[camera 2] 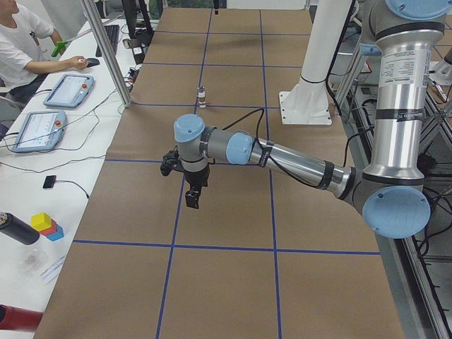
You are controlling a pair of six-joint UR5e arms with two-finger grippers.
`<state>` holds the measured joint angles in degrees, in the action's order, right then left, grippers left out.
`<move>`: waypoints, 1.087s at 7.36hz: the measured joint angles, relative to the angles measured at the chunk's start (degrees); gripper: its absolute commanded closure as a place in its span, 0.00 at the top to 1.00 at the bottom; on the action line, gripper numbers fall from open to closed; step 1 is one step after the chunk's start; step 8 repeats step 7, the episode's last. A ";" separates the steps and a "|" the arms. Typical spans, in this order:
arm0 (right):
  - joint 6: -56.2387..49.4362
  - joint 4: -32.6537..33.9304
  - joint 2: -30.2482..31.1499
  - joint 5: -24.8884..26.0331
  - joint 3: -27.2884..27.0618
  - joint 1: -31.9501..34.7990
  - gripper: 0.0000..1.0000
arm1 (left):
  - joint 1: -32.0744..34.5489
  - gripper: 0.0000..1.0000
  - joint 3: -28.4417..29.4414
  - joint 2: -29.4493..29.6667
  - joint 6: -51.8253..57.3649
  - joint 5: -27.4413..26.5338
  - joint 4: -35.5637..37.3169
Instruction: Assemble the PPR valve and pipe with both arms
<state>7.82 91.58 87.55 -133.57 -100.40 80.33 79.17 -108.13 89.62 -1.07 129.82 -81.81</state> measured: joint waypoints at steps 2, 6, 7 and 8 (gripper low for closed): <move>-0.17 0.00 0.48 0.06 -0.64 0.00 0.99 | 0.01 1.00 -0.89 -0.63 -0.26 -0.09 -0.01; -0.08 0.00 2.65 -0.04 -3.05 0.00 0.99 | -0.10 1.00 -1.59 -0.44 -1.36 -0.25 -0.10; -0.10 0.00 3.01 -0.08 -3.37 0.00 0.99 | -0.13 1.00 -1.56 -0.38 -1.45 -0.24 -0.10; -0.10 0.00 3.01 -0.08 -3.37 0.00 0.99 | -0.13 1.00 -1.56 -0.38 -1.45 -0.24 -0.10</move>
